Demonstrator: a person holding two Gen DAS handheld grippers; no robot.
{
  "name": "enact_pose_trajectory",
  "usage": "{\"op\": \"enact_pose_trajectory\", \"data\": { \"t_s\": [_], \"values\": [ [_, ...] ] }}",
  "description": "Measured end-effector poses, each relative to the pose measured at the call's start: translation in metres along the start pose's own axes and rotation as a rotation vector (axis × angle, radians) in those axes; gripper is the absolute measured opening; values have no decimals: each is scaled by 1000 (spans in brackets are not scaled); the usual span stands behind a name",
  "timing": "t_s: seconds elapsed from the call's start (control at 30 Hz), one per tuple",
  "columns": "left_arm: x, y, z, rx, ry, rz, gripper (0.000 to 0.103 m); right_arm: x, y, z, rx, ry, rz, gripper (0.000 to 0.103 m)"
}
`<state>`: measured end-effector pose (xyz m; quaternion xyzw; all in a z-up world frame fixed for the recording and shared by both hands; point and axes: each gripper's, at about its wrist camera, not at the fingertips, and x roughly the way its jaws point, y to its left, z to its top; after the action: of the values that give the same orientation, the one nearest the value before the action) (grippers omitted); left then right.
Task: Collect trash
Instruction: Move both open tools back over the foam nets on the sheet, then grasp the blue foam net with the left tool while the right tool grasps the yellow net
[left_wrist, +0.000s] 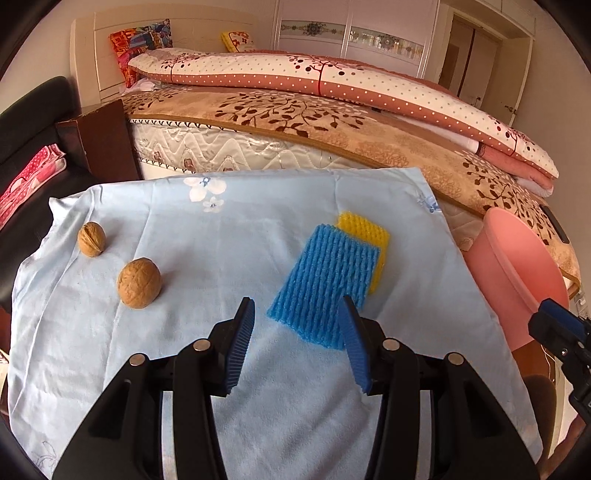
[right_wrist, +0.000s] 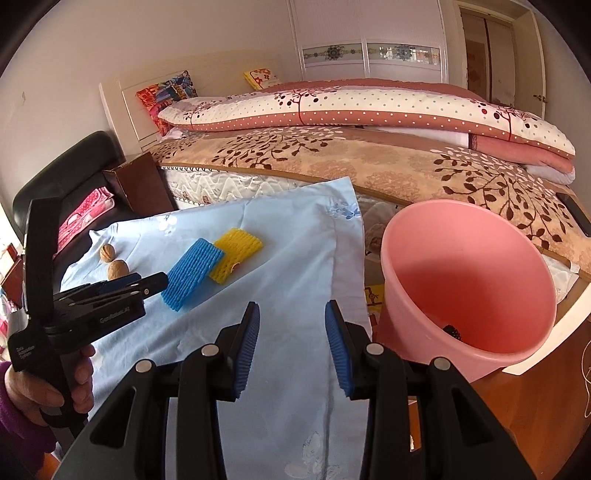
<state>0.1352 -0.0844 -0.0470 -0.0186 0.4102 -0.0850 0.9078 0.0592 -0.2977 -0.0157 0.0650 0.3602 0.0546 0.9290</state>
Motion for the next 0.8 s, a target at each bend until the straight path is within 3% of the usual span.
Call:
{"op": "enact_pose_trajectory", "data": {
  "t_s": [0.37,0.4,0.43,0.57,0.8],
  "values": [
    [31,-1,3,15,45,-24,47,22,7,6,4,44,10,36],
    [31,-2,2,24,41,-24,45,25,7,7,7,48,14,36],
    [31,-3,1,33,36,-25,31,28,9,8,9,54,17,36],
    [28,-1,0,31,36,-43,9,39,14,13,13,71,35,36],
    [10,10,4,5,3,-83,7,57,33,25,-5,81,62,36]
  ]
}}
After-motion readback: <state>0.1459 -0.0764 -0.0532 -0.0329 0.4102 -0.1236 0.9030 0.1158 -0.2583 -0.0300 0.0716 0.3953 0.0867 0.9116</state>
